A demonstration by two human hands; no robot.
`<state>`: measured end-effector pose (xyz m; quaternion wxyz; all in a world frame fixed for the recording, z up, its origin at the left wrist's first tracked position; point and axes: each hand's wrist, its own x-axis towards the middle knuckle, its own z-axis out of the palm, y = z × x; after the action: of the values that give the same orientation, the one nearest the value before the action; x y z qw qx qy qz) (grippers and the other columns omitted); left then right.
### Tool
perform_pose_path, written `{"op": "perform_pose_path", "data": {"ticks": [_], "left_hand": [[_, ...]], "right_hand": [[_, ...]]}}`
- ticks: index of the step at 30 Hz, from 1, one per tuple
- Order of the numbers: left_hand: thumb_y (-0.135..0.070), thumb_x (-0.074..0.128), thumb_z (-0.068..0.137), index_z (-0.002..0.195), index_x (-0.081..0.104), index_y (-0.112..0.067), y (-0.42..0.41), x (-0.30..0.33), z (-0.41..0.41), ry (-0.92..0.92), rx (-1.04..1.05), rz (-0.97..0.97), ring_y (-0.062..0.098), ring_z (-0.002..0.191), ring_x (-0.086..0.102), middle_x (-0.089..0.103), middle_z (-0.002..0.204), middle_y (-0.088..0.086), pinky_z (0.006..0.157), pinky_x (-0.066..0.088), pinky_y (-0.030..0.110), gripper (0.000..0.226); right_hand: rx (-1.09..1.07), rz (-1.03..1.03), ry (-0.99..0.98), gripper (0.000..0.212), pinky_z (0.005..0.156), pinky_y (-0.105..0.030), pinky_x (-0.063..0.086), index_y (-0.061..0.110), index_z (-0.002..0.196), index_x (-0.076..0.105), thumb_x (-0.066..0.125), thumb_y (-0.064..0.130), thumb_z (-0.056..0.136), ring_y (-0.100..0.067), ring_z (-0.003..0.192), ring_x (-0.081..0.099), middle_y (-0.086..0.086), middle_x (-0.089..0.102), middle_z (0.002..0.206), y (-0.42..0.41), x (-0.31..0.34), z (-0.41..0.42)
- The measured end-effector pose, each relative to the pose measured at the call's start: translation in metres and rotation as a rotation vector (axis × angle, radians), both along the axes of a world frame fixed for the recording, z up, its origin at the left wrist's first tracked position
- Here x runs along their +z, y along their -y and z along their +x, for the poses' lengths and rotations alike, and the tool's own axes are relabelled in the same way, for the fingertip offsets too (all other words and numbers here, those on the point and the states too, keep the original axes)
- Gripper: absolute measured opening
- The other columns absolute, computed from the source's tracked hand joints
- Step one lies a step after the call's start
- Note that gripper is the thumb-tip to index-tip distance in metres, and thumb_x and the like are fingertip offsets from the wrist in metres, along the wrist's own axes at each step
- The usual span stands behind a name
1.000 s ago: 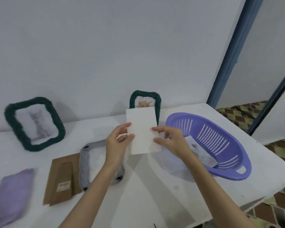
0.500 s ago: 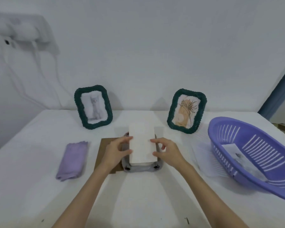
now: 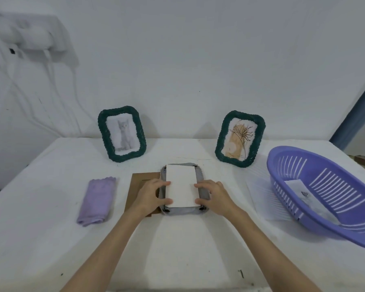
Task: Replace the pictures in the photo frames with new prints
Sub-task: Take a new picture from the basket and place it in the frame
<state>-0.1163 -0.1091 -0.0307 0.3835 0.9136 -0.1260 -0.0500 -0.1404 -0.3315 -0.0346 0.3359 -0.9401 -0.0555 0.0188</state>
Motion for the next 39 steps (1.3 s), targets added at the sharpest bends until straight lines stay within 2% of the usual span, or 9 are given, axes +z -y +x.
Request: {"op": "perform_pose_path", "data": {"ticks": [4, 8, 13, 15, 19, 22, 28, 33, 39], "left_hand": [[-0.016, 0.071, 0.079, 0.114, 0.065, -0.017, -0.003, -0.002, 0.000, 0.032, -0.040, -0.031, 0.016, 0.111, 0.049, 0.058, 0.118, 0.004, 0.100, 0.038, 0.028, 0.035], [-0.014, 0.072, 0.077, 0.113, 0.066, -0.016, -0.005, -0.003, 0.000, 0.044, -0.050, -0.016, 0.012, 0.102, 0.048, 0.060, 0.109, 0.000, 0.089, 0.036, 0.021, 0.036], [-0.018, 0.075, 0.074, 0.108, 0.068, -0.015, -0.008, -0.008, 0.001, 0.049, -0.048, -0.011, 0.008, 0.102, 0.049, 0.061, 0.114, -0.001, 0.088, 0.034, 0.016, 0.035], [-0.019, 0.074, 0.075, 0.109, 0.068, -0.015, -0.008, -0.009, 0.001, 0.047, -0.042, -0.025, 0.008, 0.106, 0.049, 0.060, 0.118, -0.001, 0.092, 0.035, 0.018, 0.035], [-0.022, 0.072, 0.077, 0.120, 0.061, -0.018, -0.008, -0.011, 0.003, 0.084, -0.048, 0.002, 0.017, 0.125, 0.043, 0.053, 0.133, -0.001, 0.109, 0.032, 0.034, 0.044], [-0.023, 0.075, 0.074, 0.120, 0.060, -0.019, -0.008, -0.013, 0.004, 0.079, -0.067, 0.008, 0.019, 0.125, 0.045, 0.054, 0.133, -0.003, 0.108, 0.034, 0.041, 0.049], [-0.031, 0.071, 0.077, 0.126, 0.055, -0.018, -0.008, -0.012, 0.004, 0.057, -0.064, 0.026, 0.017, 0.129, 0.039, 0.048, 0.138, -0.004, 0.110, 0.032, 0.037, 0.053], [-0.042, 0.067, 0.078, 0.136, 0.042, -0.025, -0.006, -0.011, 0.005, 0.014, -0.079, 0.192, 0.018, 0.139, 0.021, 0.033, 0.148, -0.012, 0.114, 0.021, 0.042, 0.065], [-0.045, 0.066, 0.078, 0.138, 0.040, -0.025, -0.007, -0.014, 0.006, 0.005, -0.084, 0.220, 0.018, 0.140, 0.019, 0.030, 0.149, -0.014, 0.114, 0.018, 0.040, 0.068]], "right_hand": [[-0.001, 0.030, -0.032, 0.043, 0.100, -0.027, 0.032, 0.019, 0.122, 0.058, 0.070, 0.023, 0.081, -0.022, 0.119, 0.035, 0.003, 0.048, 0.135, 0.003, -0.002, 0.001], [-0.038, 0.168, -0.051, 0.039, 0.102, -0.028, 0.034, 0.020, 0.120, 0.059, 0.068, 0.018, 0.082, -0.024, 0.118, 0.039, 0.003, 0.054, 0.129, 0.006, -0.004, 0.003], [-0.033, 0.173, -0.058, 0.041, 0.105, -0.034, 0.035, 0.021, 0.119, 0.060, 0.071, 0.020, 0.079, -0.024, 0.122, 0.040, 0.005, 0.054, 0.131, 0.008, -0.009, 0.006], [-0.034, 0.176, -0.062, 0.043, 0.106, -0.035, 0.035, 0.021, 0.118, 0.061, 0.074, 0.023, 0.077, -0.022, 0.123, 0.039, 0.006, 0.053, 0.132, 0.007, -0.011, 0.006], [-0.037, 0.193, -0.059, 0.049, 0.105, -0.035, 0.036, 0.021, 0.117, 0.062, 0.078, 0.030, 0.071, -0.021, 0.123, 0.040, 0.008, 0.053, 0.131, 0.007, -0.011, 0.007], [-0.027, 0.183, -0.059, 0.049, 0.106, -0.036, 0.035, 0.021, 0.118, 0.061, 0.077, 0.028, 0.072, -0.020, 0.123, 0.038, 0.008, 0.052, 0.133, 0.008, -0.011, 0.008], [-0.005, 0.162, -0.068, 0.050, 0.107, -0.034, 0.034, 0.021, 0.119, 0.060, 0.077, 0.027, 0.072, -0.020, 0.125, 0.036, 0.008, 0.049, 0.136, 0.008, -0.010, 0.007], [-0.021, 0.141, -0.018, 0.053, 0.106, -0.033, 0.034, 0.022, 0.125, 0.054, 0.071, 0.035, 0.077, -0.017, 0.121, 0.032, 0.009, 0.045, 0.138, 0.002, -0.006, 0.001], [-0.007, 0.108, -0.037, 0.054, 0.109, -0.034, 0.028, 0.025, 0.129, 0.050, 0.070, 0.033, 0.079, -0.018, 0.125, 0.028, 0.008, 0.039, 0.144, -0.002, -0.005, -0.002]]}}
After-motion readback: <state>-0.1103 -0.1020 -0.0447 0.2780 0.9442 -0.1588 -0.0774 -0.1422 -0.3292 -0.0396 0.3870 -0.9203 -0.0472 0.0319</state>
